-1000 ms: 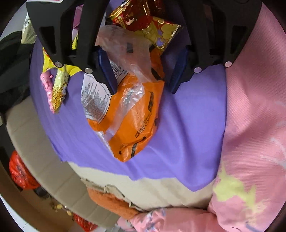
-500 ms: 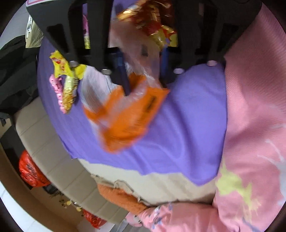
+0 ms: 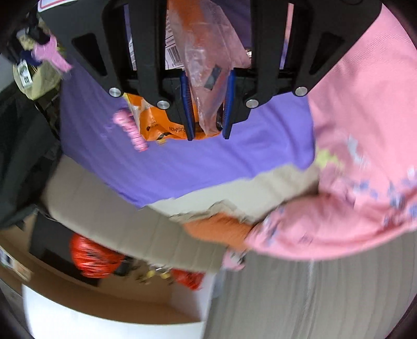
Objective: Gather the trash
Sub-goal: 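Grasp the orange snack bag with the left gripper while the right grasps the pink tray, then carry the orange bag and pink tray into the yellow bag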
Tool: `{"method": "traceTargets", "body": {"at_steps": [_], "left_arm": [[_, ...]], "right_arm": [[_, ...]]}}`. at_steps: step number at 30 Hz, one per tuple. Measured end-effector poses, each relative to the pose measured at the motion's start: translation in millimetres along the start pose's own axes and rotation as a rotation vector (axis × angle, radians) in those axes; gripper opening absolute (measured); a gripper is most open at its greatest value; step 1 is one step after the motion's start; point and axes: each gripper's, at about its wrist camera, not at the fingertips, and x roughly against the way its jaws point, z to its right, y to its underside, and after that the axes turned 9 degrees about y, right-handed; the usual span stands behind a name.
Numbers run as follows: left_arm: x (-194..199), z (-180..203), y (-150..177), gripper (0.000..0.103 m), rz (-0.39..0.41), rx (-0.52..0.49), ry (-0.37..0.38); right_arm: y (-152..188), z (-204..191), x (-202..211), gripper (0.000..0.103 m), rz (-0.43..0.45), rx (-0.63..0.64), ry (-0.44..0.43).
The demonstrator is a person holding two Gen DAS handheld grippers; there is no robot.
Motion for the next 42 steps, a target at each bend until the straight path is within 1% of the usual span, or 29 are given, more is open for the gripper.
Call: {"method": "traceTargets", "body": {"at_steps": [5, 8, 9, 16, 19, 22, 28, 31, 34, 38, 41, 42], "left_arm": [[16.4, 65.9, -7.5, 0.021, 0.019, -0.099, 0.093], [19.6, 99.6, -4.6, 0.021, 0.026, -0.16, 0.127], [19.0, 115.4, -3.9, 0.021, 0.023, -0.184, 0.147], [12.6, 188.0, 10.3, 0.021, -0.011, -0.275, 0.246], [11.6, 215.5, 16.9, 0.021, -0.017, -0.295, 0.291], [7.9, 244.2, 22.5, 0.021, -0.027, -0.305, 0.35], [-3.6, 297.2, 31.9, 0.021, -0.046, -0.329, 0.467], [-14.0, 323.6, 37.3, 0.021, -0.068, -0.33, 0.536], [-25.9, 351.0, 47.6, 0.021, -0.098, -0.335, 0.587], [-43.9, 377.5, 61.6, 0.021, -0.133, -0.336, 0.623], [-60.3, 395.3, 77.1, 0.021, -0.12, -0.358, 0.603], [-68.9, 401.3, 83.1, 0.021, -0.128, -0.36, 0.604]], "right_arm": [[-4.8, 36.5, 34.7, 0.044, 0.05, -0.011, 0.055], [-1.3, 54.2, 52.9, 0.044, 0.066, -0.008, 0.101], [0.7, 60.7, 59.6, 0.044, 0.071, -0.007, 0.12], [16.0, 100.0, 99.0, 0.044, 0.097, -0.044, 0.204], [23.7, 121.8, 117.2, 0.044, 0.104, -0.062, 0.245], [30.5, 134.9, 131.2, 0.044, 0.11, -0.07, 0.288], [45.2, 178.5, 168.3, 0.044, 0.129, -0.129, 0.408], [52.3, 200.5, 185.1, 0.044, 0.134, -0.165, 0.466], [60.5, 216.8, 199.4, 0.044, 0.138, -0.193, 0.509], [69.5, 230.0, 212.7, 0.044, 0.139, -0.231, 0.525], [71.2, 235.8, 211.0, 0.044, 0.133, -0.246, 0.525], [72.5, 236.9, 210.1, 0.044, 0.131, -0.253, 0.524]]}}
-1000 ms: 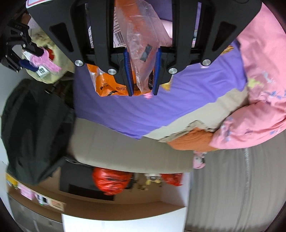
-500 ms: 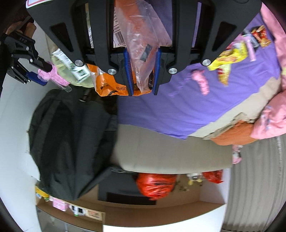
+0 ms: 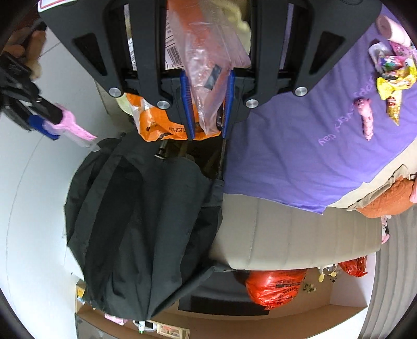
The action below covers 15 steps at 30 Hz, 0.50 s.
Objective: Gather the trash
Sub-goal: 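Carry the orange bag and pink tray into the yellow bag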
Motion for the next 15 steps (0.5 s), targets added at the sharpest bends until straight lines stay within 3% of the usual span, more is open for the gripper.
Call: {"method": "traceTargets", "body": {"at_steps": [3, 6, 8, 12, 15], "left_arm": [[-36.7, 7.8, 16.7, 0.021, -0.091, -0.028, 0.045], [-66.7, 16.1, 43.1, 0.02, -0.223, -0.097, 0.023], [-73.0, 11.1, 55.4, 0.018, -0.27, -0.097, 0.013], [-68.7, -9.8, 63.8, 0.016, -0.289, -0.053, -0.013], [-63.6, -13.5, 64.2, 0.016, -0.294, -0.062, 0.007]], "right_arm": [[-0.3, 1.8, -9.9, 0.044, -0.01, -0.016, -0.015], [-0.3, 2.2, -27.5, 0.044, -0.039, -0.025, -0.043], [4.3, -0.6, -40.2, 0.044, -0.073, -0.023, -0.071], [22.5, -14.9, -77.8, 0.044, -0.17, 0.019, -0.117], [39.0, -29.3, -108.7, 0.044, -0.246, 0.063, -0.125]]}}
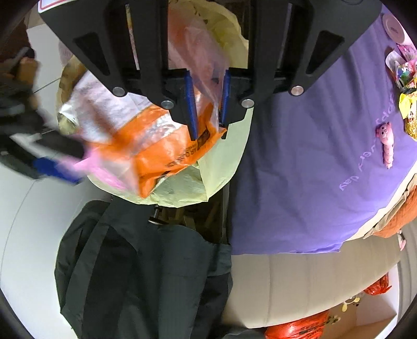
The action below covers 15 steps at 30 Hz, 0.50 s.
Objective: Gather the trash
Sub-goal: 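Carry the orange bag and pink tray into the yellow bag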
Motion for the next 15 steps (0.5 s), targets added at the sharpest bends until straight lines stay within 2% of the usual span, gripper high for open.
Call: {"method": "traceTargets", "body": {"at_steps": [5, 11, 15], "left_arm": [[-0.8, 6.8, 1.7, 0.016, -0.02, -0.057, 0.021], [-14.1, 12.8, -4.0, 0.016, -0.034, -0.067, 0.033], [-24.3, 12.0, -7.5, 0.016, -0.04, -0.072, 0.02]], "right_arm": [[8.3, -5.9, -29.9, 0.044, -0.073, 0.023, 0.001], [18.5, -5.7, -38.3, 0.044, -0.117, 0.092, 0.041], [20.8, -0.6, -40.8, 0.044, -0.13, 0.069, 0.05]]}}
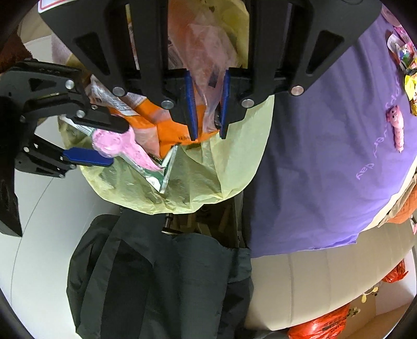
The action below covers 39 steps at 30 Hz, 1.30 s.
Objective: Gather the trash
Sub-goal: 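Carry the orange bag and pink tray into the yellow bag, then open both grippers over the yellow bag and move back to the bed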
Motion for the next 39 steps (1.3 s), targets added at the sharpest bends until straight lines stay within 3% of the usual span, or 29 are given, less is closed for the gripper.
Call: {"method": "traceTargets", "body": {"at_steps": [14, 19, 23, 25, 27, 28, 32, 39], "left_arm": [[-2.6, -18.3, -19.2, 0.016, 0.042, 0.06, 0.009], [-0.6, -23.0, -21.5, 0.017, 0.04, 0.101, 0.069], [6.0, -28.6, -16.4, 0.025, 0.042, 0.157, 0.149], [9.8, -32.1, -13.1, 0.029, 0.033, 0.186, 0.191], [15.9, -36.6, -10.5, 0.042, 0.039, 0.213, 0.204], [19.8, -38.5, -9.7, 0.05, 0.048, 0.225, 0.201], [45.9, -46.3, -5.9, 0.061, 0.107, 0.26, 0.174], [107.3, -72.5, 23.4, 0.065, 0.202, 0.296, 0.025]], "right_arm": [[2.1, 0.6, -4.0, 0.045, -0.006, -0.035, 0.007], [2.1, 6.3, 4.6, 0.045, 0.008, -0.061, 0.003], [2.7, 9.8, 11.8, 0.045, 0.015, -0.086, -0.018], [3.2, 10.2, 14.5, 0.054, 0.018, -0.093, -0.02], [3.5, 10.7, 18.6, 0.059, 0.031, -0.104, -0.025], [3.5, 10.1, 20.3, 0.059, 0.032, -0.104, -0.021], [0.4, 6.1, 28.8, 0.059, 0.041, -0.096, 0.017], [-17.7, -18.2, 53.5, 0.059, 0.101, -0.069, -0.011]]}}
